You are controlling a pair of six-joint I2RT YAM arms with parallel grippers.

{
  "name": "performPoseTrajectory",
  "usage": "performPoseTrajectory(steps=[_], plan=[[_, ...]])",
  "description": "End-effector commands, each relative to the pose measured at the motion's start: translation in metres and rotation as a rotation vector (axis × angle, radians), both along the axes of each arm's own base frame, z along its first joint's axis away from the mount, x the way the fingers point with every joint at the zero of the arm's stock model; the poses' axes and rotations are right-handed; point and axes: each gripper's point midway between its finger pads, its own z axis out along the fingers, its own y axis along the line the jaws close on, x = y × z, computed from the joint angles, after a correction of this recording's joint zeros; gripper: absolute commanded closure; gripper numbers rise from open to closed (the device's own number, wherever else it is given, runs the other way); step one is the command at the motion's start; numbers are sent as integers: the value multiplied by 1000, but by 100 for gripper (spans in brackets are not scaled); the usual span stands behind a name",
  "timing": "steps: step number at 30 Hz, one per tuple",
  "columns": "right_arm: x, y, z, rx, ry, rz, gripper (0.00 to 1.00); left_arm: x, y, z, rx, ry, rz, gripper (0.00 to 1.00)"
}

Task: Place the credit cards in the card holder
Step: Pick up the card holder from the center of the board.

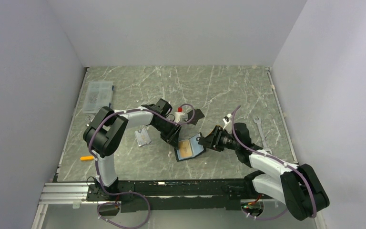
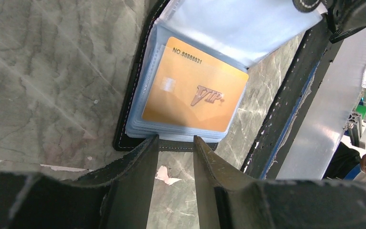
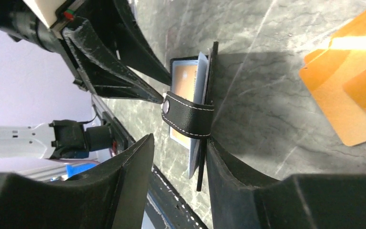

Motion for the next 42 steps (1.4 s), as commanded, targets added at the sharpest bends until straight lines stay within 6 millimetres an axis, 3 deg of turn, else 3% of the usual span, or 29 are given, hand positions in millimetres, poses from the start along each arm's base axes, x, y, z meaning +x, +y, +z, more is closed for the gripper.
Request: performPoseTrajectory(steps=[1,9,14,18,24,28,34,38,42], plan=[[9,-5,-10,-92,-15,-33,54,8,19,-20,86,-27,20,60],[6,19,-25,-208,-22,11,60,10,20,-18,71,-20,29,60],[11,20,-19,-221,-36,-19,77,10,20,-16,64,-18,26,60],[19,19,6,-228,-91,-36,99,25,21,0,28,-27,57,59],[26,18,44,-273,-176,-3,100,49,25,48,-107,-44,91,55],[21,23,68,-272,-221,50,100,65,31,78,-215,-79,121,47],[12,41,129,-189,-314,147,100,83,41,89,-345,-99,179,44],[8,49,183,-87,-415,167,100,79,40,80,-374,-62,195,44],[7,56,217,9,-478,160,100,74,36,79,-405,0,219,44]])
